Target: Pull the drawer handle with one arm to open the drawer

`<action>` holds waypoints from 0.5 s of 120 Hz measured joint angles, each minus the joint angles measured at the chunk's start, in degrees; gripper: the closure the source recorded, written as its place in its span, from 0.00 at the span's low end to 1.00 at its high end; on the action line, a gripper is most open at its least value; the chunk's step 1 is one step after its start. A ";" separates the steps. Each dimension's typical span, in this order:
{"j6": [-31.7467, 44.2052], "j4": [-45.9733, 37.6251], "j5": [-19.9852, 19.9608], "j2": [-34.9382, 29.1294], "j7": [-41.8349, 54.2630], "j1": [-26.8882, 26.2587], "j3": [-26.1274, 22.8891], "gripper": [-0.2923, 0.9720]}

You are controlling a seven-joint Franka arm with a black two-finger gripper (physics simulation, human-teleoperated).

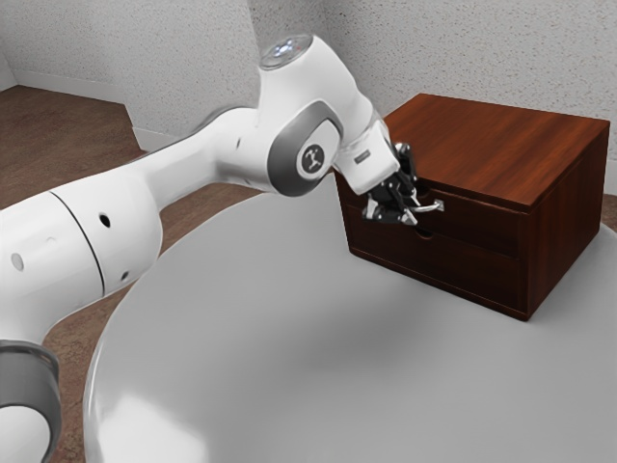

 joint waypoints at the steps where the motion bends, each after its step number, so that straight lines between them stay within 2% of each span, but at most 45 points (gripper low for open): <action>1: 0.00 -0.06 0.00 -0.02 0.00 -0.01 0.00 0.74; 60: -0.55 -6.10 -0.06 -5.04 -0.06 0.24 0.07 0.76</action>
